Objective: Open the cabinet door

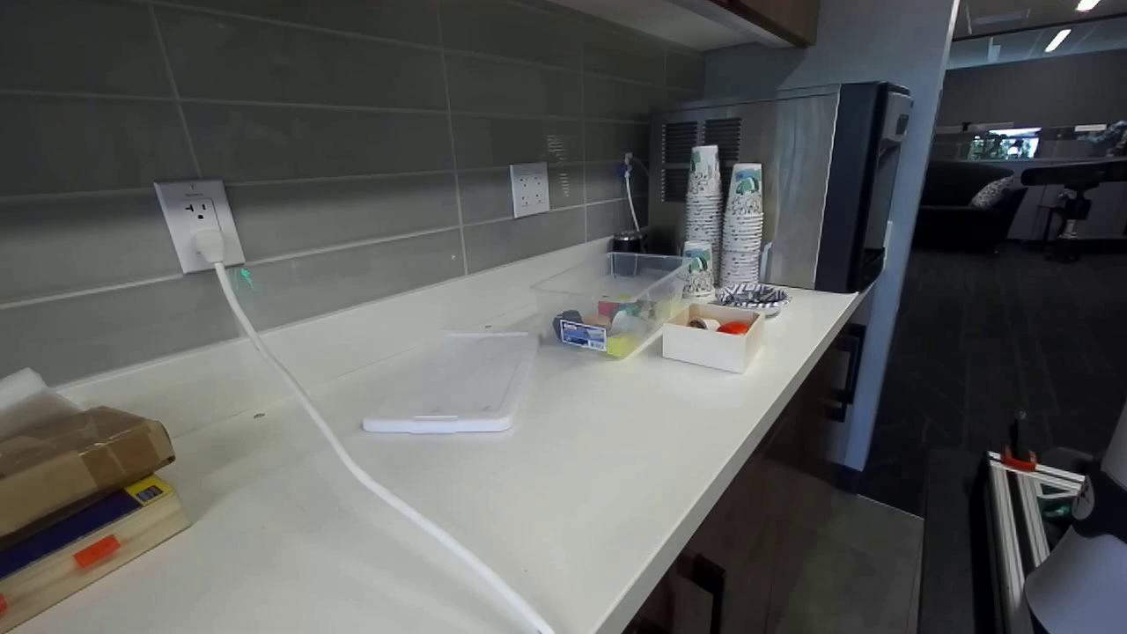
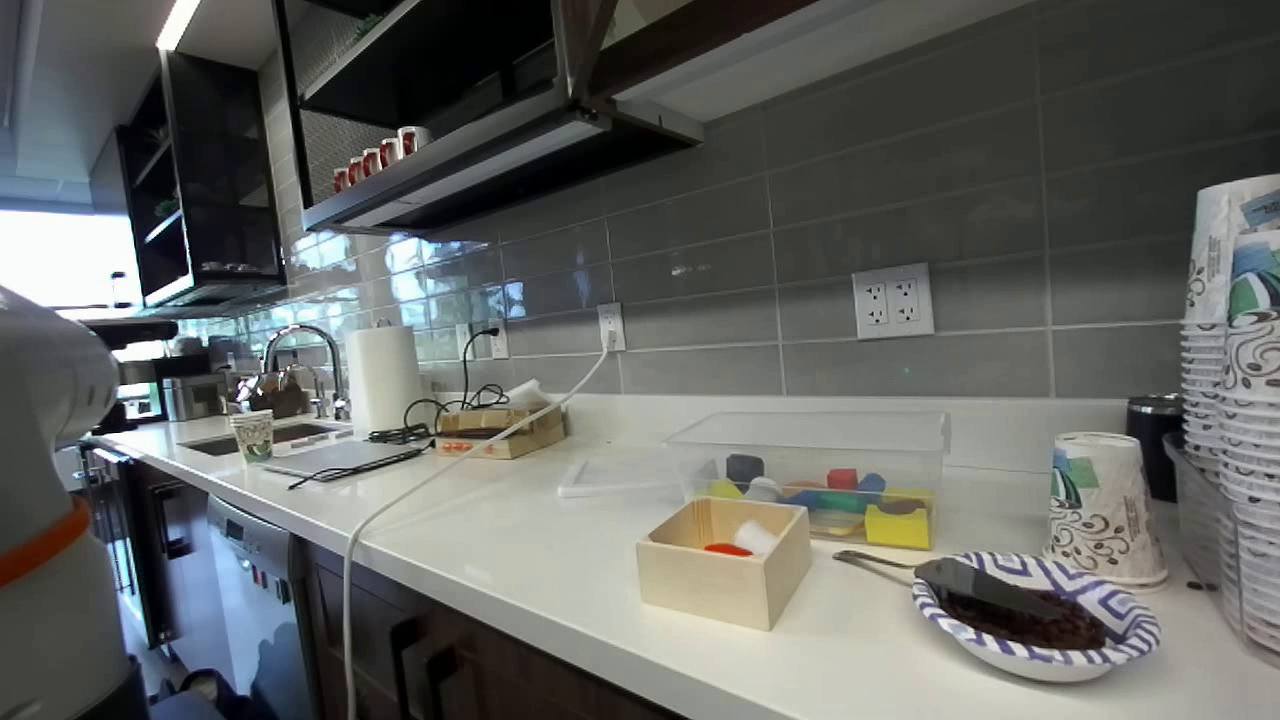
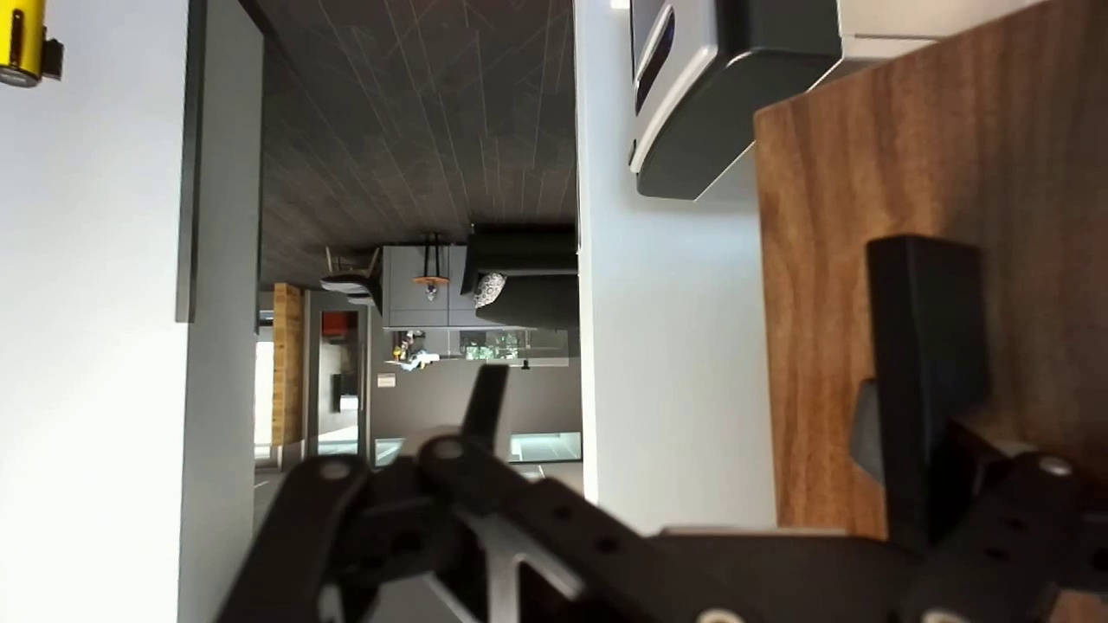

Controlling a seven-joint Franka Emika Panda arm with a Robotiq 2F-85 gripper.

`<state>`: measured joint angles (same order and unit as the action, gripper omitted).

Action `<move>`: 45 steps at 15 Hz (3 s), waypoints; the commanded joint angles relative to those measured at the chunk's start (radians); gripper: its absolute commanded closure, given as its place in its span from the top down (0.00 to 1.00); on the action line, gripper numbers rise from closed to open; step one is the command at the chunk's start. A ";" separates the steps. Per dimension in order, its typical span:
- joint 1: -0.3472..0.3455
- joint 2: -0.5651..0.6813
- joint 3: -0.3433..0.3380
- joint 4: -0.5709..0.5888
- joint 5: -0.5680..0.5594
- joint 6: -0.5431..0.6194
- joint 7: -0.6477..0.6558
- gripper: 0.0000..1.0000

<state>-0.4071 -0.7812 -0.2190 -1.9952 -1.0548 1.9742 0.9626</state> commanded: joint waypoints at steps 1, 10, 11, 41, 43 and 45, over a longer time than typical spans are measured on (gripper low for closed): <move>0.012 0.131 -0.028 0.131 -0.022 -0.017 0.000 1.00; 0.055 0.327 -0.079 0.303 0.012 0.056 -0.027 1.00; 0.060 0.343 -0.087 0.315 0.020 0.078 -0.027 1.00; 0.089 0.653 -0.092 0.720 0.381 0.203 -0.266 1.00; 0.093 0.612 -0.083 0.694 0.388 0.185 -0.279 1.00; 0.099 0.578 -0.073 0.675 0.394 0.163 -0.293 1.00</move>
<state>-0.3256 -0.1325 -0.3061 -1.2746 -0.6943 2.1772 0.7092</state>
